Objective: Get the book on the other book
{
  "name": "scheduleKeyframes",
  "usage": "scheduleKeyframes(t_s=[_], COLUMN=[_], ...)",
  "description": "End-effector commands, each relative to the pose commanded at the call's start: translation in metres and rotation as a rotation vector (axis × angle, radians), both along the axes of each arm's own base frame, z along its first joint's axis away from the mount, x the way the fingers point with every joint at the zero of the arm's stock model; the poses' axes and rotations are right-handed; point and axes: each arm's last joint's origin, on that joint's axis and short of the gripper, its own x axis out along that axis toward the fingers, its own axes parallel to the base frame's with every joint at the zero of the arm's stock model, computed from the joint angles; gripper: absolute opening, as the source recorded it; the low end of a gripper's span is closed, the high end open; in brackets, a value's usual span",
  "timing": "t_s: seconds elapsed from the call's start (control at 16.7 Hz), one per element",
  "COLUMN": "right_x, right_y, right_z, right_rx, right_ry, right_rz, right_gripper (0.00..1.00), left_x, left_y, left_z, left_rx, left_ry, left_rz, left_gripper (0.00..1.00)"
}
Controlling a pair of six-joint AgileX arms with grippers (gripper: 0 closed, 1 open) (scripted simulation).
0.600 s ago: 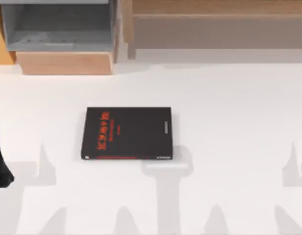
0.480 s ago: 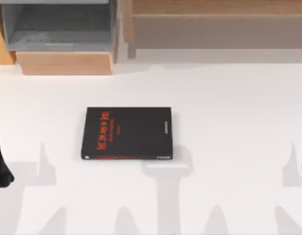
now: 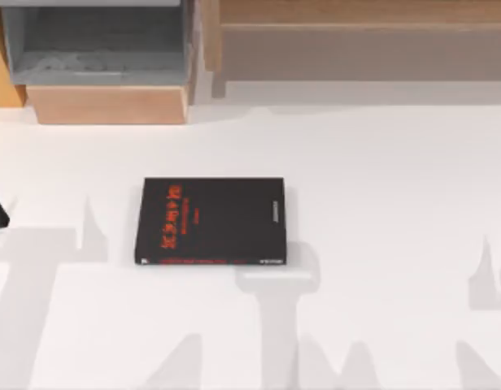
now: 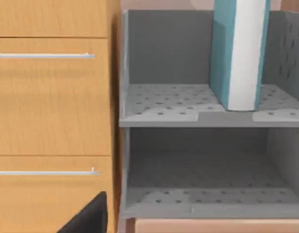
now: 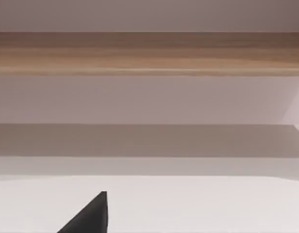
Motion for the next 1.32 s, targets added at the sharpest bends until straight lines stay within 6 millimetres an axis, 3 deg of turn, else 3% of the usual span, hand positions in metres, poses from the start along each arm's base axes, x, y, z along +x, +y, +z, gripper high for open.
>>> scheduleKeyframes(t_s=[0.18,0.36,0.6,0.84,1.08,1.32], right_x=[0.0,0.0,0.0,0.0,0.0,0.0], right_y=[0.0,0.0,0.0,0.0,0.0,0.0], right_z=[0.0,0.0,0.0,0.0,0.0,0.0], right_rx=[0.0,0.0,0.0,0.0,0.0,0.0], right_ry=[0.0,0.0,0.0,0.0,0.0,0.0], right_rz=[0.0,0.0,0.0,0.0,0.0,0.0], right_gripper=[1.0,1.0,1.0,1.0,1.0,1.0], left_x=[0.042,0.107,0.189,0.259,0.298,0.305], left_y=[-0.009,-0.024,-0.049,-0.072,-0.087,-0.09], left_z=[0.036,0.052,0.056,0.032,0.013,0.011], left_rx=[-0.008,-0.012,-0.02,-0.014,-0.006,-0.004], left_ry=[0.031,0.085,0.085,0.083,0.06,0.049], left_rz=[-0.015,-0.021,-0.019,-0.003,0.012,0.016], left_gripper=[1.0,1.0,1.0,1.0,1.0,1.0])
